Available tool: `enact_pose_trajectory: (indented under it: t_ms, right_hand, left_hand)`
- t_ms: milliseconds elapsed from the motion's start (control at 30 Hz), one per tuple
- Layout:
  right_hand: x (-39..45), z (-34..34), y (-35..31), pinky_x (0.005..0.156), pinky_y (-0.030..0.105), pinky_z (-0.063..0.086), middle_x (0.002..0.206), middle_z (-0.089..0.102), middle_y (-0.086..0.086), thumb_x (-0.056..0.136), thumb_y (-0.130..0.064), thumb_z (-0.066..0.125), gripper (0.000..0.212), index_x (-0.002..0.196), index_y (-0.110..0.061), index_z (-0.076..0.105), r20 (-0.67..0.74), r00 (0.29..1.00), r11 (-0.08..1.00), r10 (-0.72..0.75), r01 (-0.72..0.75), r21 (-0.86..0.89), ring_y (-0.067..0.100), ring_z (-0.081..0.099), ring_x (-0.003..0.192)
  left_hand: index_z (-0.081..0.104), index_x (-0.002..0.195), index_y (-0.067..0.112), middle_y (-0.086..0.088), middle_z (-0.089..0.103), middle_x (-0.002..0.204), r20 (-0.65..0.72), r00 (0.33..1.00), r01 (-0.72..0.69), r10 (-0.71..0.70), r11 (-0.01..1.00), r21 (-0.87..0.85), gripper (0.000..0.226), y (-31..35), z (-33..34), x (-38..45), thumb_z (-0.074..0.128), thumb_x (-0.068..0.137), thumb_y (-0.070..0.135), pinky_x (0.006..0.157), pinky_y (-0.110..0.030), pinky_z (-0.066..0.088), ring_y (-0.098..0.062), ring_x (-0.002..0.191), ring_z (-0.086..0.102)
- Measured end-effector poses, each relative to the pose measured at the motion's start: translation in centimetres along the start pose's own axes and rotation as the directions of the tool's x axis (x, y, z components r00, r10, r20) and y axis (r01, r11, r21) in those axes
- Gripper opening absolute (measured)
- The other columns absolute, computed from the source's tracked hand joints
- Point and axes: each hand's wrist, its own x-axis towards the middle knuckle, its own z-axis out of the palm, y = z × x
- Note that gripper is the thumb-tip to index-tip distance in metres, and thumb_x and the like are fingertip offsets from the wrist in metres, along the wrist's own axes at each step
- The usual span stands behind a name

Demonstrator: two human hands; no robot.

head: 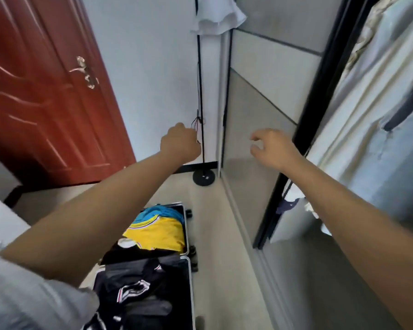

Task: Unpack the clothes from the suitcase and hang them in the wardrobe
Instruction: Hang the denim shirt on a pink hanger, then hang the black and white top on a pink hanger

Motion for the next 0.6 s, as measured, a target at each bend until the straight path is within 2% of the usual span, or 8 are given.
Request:
enact_pose_trajectory:
  t_ms: [133,233,367,433,500,533,600]
  right_hand:
    - [1.3,9.4,-7.1,0.091,0.031,0.038,0.122,0.057,0.018,0.09,-0.01,0.048,0.032,0.121,-0.004,0.057,0.142,0.989,0.996,-0.048,0.038,0.077,0.03,0.051,0.113]
    - [2.4,16.8,-13.0,0.095,0.033,0.039,0.122,0.057,0.015,0.09,-0.011,0.048,0.032,0.12,-0.003,0.057,0.217,0.972,0.989,-0.089,0.06,0.135,0.029,0.05,0.114]
    - [2.1,26.9,-18.1,0.094,0.034,0.04,0.12,0.058,0.014,0.09,-0.011,0.048,0.03,0.117,-0.004,0.058,0.333,0.942,0.987,-0.048,-0.006,0.16,0.03,0.051,0.113]
    - [1.1,32.5,-19.3,0.095,0.035,0.041,0.12,0.058,0.014,0.09,-0.011,0.048,0.031,0.118,-0.004,0.058,0.423,0.906,0.986,-0.023,-0.048,0.158,0.031,0.051,0.113]
    - [-0.9,37.7,-19.7,0.093,0.037,0.042,0.116,0.06,0.016,0.09,-0.009,0.047,0.029,0.116,-0.003,0.059,0.516,0.856,0.986,0.008,-0.093,0.14,0.031,0.052,0.11]
    - [-2.0,40.0,-19.6,0.088,0.037,0.044,0.108,0.061,0.017,0.09,-0.008,0.047,0.027,0.111,-0.001,0.061,0.559,0.828,0.985,0.031,-0.122,0.126,0.031,0.054,0.104]
    - [-4.1,44.4,-18.9,0.078,0.035,0.044,0.094,0.06,0.017,0.089,-0.006,0.046,0.022,0.101,0.002,0.063,0.634,0.77,0.98,0.076,-0.174,0.093,0.03,0.055,0.092]
  left_hand:
    - [0.057,0.116,0.003,-0.02,0.048,0.12,0.133,0.982,0.129,-0.132,0.991,0.028,0.033,-10.0,3.4,-2.5,0.046,0.09,0.02,0.089,-0.036,0.042,-0.036,0.111,0.048]
    - [0.057,0.116,0.006,-0.019,0.046,0.122,0.214,0.963,0.16,-0.165,0.986,0.041,0.031,-18.0,5.7,-4.0,0.046,0.091,0.021,0.094,-0.037,0.04,-0.034,0.114,0.047]
    - [0.058,0.112,0.004,-0.017,0.05,0.118,0.364,0.912,0.181,-0.19,0.982,0.057,0.028,-27.9,9.5,-5.7,0.043,0.092,0.017,0.086,-0.035,0.043,-0.033,0.109,0.05]
    - [0.06,0.094,0.0,-0.016,0.055,0.102,0.432,0.874,0.23,-0.222,0.973,0.033,0.023,-32.7,12.7,-6.5,0.043,0.09,0.015,0.076,-0.035,0.044,-0.034,0.098,0.054]
    - [0.047,0.062,0.003,-0.009,0.049,0.07,0.514,0.813,0.324,-0.274,0.946,-0.008,0.027,-36.8,16.8,-7.7,0.044,0.088,0.012,0.06,-0.029,0.036,-0.03,0.08,0.05]
    - [0.039,0.056,0.008,-0.005,0.041,0.062,0.557,0.773,0.378,-0.302,0.926,-0.023,0.032,-38.3,18.9,-8.2,0.045,0.087,0.011,0.057,-0.027,0.032,-0.026,0.074,0.046]
    - [0.033,0.055,0.013,-0.002,0.036,0.058,0.626,0.699,0.471,-0.346,0.881,-0.039,0.035,-40.7,23.1,-9.4,0.046,0.087,0.013,0.062,-0.026,0.03,-0.021,0.064,0.041]
